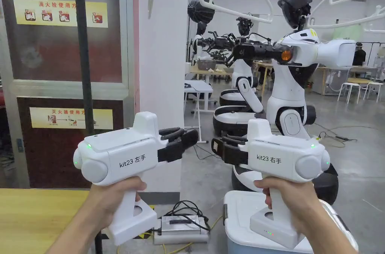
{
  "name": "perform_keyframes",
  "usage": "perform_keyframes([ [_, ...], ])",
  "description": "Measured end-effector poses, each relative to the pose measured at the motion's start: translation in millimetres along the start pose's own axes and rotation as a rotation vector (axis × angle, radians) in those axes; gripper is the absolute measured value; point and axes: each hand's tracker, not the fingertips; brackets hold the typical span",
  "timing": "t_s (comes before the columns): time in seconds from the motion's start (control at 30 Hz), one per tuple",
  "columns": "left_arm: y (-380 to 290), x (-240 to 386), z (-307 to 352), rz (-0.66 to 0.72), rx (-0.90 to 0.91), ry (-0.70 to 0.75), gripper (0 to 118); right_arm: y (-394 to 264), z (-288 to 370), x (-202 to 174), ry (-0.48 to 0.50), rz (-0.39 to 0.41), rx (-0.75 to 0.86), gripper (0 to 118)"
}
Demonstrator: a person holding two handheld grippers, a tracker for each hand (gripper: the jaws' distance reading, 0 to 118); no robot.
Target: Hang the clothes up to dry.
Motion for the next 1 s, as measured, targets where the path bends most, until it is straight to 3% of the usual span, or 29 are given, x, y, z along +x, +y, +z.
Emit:
perform_keyframes([
  [0.1,32.6,16.0,5.2,0.001,0.095,0.109,0,8.6,-3.7,-13.4,-0.023,0.024,0.018,7],
  [0.17,63.0,42.1,10.3,-0.111,0.239,0.262,0,15.0,-2.1,-21.1,-0.096,0.06,0.023,7],
  [0.2,77.5,45.9,13.8,-0.113,0.324,0.28,0,17.3,-2.9,-23.0,-0.088,0.068,0.023,7],
  [0.27,108.9,57.0,18.2,-0.111,0.394,0.241,0,23.2,-4.9,-26.9,-0.113,0.098,0.014,7],
  [0.4,133.8,67.6,14.6,-0.15,0.39,0.25,0,34.3,-0.2,-27.1,-0.167,0.053,0.041,7],
  [0.5,135.4,70.1,12.9,-0.073,0.411,0.264,0,56.6,12.1,-30.8,-0.223,0.086,0.037,7],
  [0.6,136.2,75.5,18.0,-0.016,0.426,0.259,0,101.2,48.4,-46.5,-0.284,0.141,0.14,7],
  [0.67,142.4,77.0,20.2,-0.071,0.454,0.241,0,148.2,78.7,-61.2,-0.265,0.151,0.183,7],
  [0.73,150.9,83.8,11.7,-0.115,0.438,0.258,0,197.3,103.5,-73.2,-0.176,0.082,0.251,7],
  [0.77,152.1,80.8,11.9,-0.138,0.414,0.323,0,218.6,111.6,-80.4,-0.155,0.132,0.287,7],
  [0.8,156.3,80.5,10.6,-0.133,0.421,0.268,0,244.5,119.1,-86.3,-0.148,0.186,0.33,8],
  [0.83,157.7,82.4,10.2,-0.128,0.424,0.28,0,269.8,122.8,-96.2,-0.215,0.196,0.327,13],
  [0.87,158.8,83.0,11.4,-0.124,0.423,0.294,0,288.9,121.8,-101.0,-0.31,0.312,0.329,26],
  [0.9,159.5,82.7,13.1,-0.123,0.429,0.285,0,313.1,121.7,-103.3,-0.371,0.302,0.335,53],
  [0.97,163.4,84.0,14.6,-0.119,0.426,0.294,0,353.9,109.5,-101.9,-0.375,0.174,0.314,113],
  [1.0,165.2,84.9,15.1,-0.117,0.414,0.313,0,371.9,102.6,-100.0,-0.374,0.029,0.241,117],
])
